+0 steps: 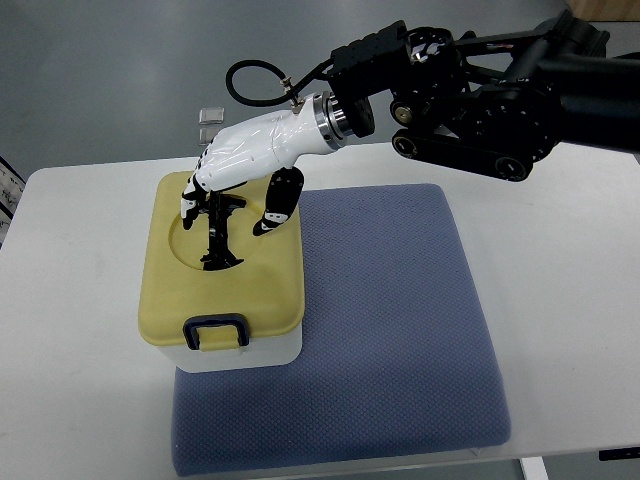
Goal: Open white storage box with right hand
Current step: 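Close the right hand's fingers around the black handle on the yellow lid, then lift the yellow lid off the box with the right hand, moving it aside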
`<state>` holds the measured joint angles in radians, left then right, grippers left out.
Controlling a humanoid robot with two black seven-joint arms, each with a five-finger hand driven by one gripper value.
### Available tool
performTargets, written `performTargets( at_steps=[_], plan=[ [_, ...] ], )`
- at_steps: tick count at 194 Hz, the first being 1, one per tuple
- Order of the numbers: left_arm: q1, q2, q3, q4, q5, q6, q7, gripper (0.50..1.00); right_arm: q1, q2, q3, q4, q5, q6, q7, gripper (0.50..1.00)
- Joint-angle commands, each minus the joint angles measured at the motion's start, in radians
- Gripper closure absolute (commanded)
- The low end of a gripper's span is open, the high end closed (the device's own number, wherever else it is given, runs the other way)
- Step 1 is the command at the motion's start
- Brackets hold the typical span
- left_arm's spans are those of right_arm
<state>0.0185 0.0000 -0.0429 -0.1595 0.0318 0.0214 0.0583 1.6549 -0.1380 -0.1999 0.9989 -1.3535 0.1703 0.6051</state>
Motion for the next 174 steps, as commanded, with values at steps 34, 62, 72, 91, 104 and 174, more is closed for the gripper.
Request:
performTargets(
  at_steps=[34,62,72,91,104,174],
  plan=[
    [0.0,0.0,0.0,0.0,0.0,0.0,0.0,0.5,-0.006,0.02,0.001,-0.006,0.0,-0.003,-0.004,0.736],
    [0.0,0.0,0.0,0.0,0.0,0.0,0.0,0.5,-0.013,0.037,0.001,-0.02,0.0,-0.009,-0.027,0.74],
    [0.0,0.0,0.0,0.0,0.0,0.0,0.0,0.5,-0.014,0.041,0.001,-0.025,0.0,-0.014,-0.031,0.764],
    [0.0,0.0,0.0,0.0,-0.001,0.0,0.0,0.5,-0.015,0.041,0.001,-0.026,0.0,-0.014,-0.031,0.824],
    [0.0,0.0,0.0,0.0,0.0,0.0,0.0,0.5,-0.017,0.043,0.001,-0.026,0.001,-0.012,-0.031,0.848],
    [0.0,0.0,0.0,0.0,0.0,0.0,0.0,0.5,-0.018,0.049,0.002,-0.029,0.01,-0.014,-0.031,1.0]
  ],
)
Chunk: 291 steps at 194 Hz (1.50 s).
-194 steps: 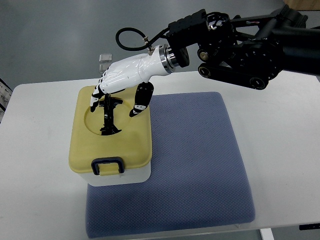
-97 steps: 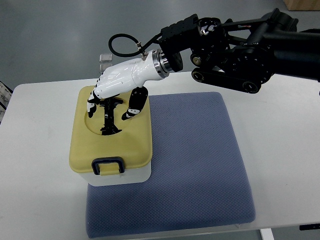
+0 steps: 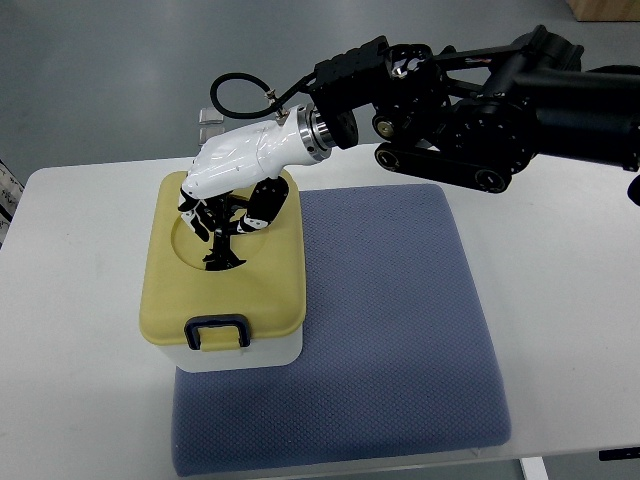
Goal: Open white storage box with right hand
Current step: 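Lift the yellow lid off the box with the right hand, moving it aside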
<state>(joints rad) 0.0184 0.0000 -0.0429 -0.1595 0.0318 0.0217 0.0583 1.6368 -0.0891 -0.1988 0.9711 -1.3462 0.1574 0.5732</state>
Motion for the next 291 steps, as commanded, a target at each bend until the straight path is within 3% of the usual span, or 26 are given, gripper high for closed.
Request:
performTargets(
  at_steps=[1,115,215,291],
  plan=[
    [0.0,0.0,0.0,0.0,0.0,0.0,0.0,0.5,0.0,0.0,0.001,-0.002,0.002,-0.001,0.0,1.0],
    [0.0,0.0,0.0,0.0,0.0,0.0,0.0,0.5,0.025,-0.035,0.073,-0.003,0.016,0.01,0.016,1.0],
    [0.0,0.0,0.0,0.0,0.0,0.0,0.0,0.5,-0.08,-0.337,0.133,-0.02,0.041,-0.001,0.038,1.0],
    [0.0,0.0,0.0,0.0,0.0,0.0,0.0,0.5,-0.252,-0.435,0.17,-0.075,0.038,-0.041,0.038,1.0]
  ],
)
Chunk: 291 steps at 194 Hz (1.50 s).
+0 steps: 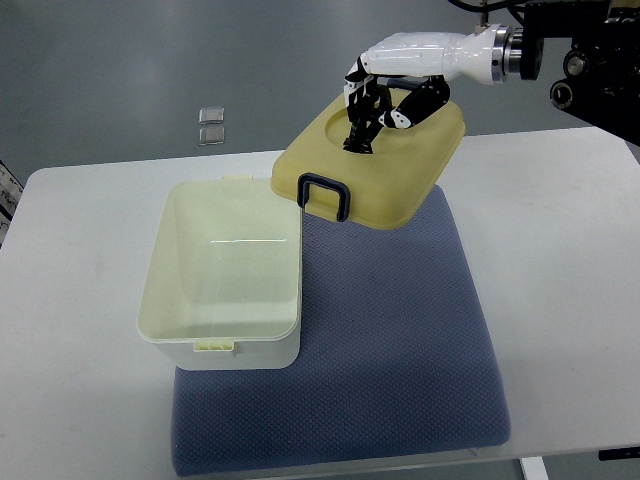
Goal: Open white storage box with right hand
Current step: 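Lift the yellow lid off the box with the right hand, moving it aside, then lower the held lid onto the blue mat beside the box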
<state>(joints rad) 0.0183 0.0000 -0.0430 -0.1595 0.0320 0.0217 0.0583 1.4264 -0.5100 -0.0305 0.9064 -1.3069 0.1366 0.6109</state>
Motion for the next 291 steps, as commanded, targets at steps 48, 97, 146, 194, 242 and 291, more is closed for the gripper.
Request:
performTargets(
  at_steps=[48,97,146,194,242,291],
  plan=[
    [0.0,0.0,0.0,0.0,-0.001,0.0,0.0,0.5,-0.123,-0.018,0.0,-0.044,-0.003,-0.069,0.0,1.0],
    [0.0,0.0,0.0,0.0,0.0,0.0,0.0,0.5,-0.199,0.002,-0.012,-0.057,-0.012,-0.129,0.0,1.0],
    [0.0,0.0,0.0,0.0,0.0,0.0,0.0,0.5,-0.241,0.024,-0.011,-0.057,-0.017,-0.133,0.0,1.0],
    [0.0,0.0,0.0,0.0,0.0,0.0,0.0,0.5,-0.274,0.096,-0.019,-0.073,-0.018,-0.16,0.0,1.0],
    [0.0,0.0,0.0,0.0,0.0,0.0,0.0,0.5,-0.32,0.128,-0.019,-0.103,-0.018,-0.16,0.0,0.985],
    [0.0,0.0,0.0,0.0,0.0,0.0,0.0,0.5,-0.334,0.131,-0.006,-0.133,-0.009,-0.167,0.0,0.591]
  ],
)
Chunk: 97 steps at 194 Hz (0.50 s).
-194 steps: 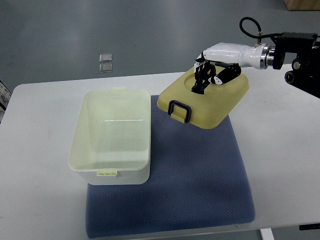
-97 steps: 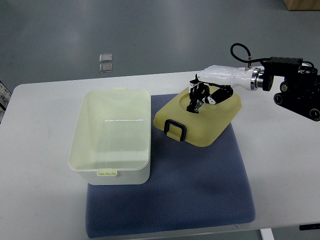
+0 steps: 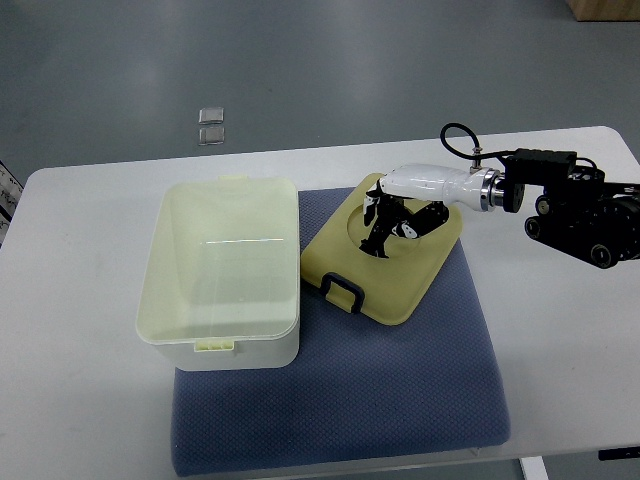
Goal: Open white storage box with right hand
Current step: 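Lower the held lid onto the blue mat beside the box, then open the right hand's fingers to release the lid handle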
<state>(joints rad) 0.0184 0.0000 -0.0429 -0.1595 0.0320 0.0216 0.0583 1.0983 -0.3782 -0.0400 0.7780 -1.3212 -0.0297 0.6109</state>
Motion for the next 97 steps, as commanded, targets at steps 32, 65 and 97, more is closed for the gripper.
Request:
performTargets(
  at_steps=[32,65,97],
  plan=[
    [0.0,0.0,0.0,0.0,0.0,0.0,0.0,0.5,-0.006,-0.001,0.006,-0.005,0.013,0.004,0.0,0.57],
    [0.0,0.0,0.0,0.0,0.0,0.0,0.0,0.5,-0.002,-0.01,0.014,-0.006,0.031,0.004,0.0,0.568],
    [0.0,0.0,0.0,0.0,0.0,0.0,0.0,0.5,-0.024,-0.014,0.135,-0.008,0.214,0.034,0.0,0.568]
  ],
)
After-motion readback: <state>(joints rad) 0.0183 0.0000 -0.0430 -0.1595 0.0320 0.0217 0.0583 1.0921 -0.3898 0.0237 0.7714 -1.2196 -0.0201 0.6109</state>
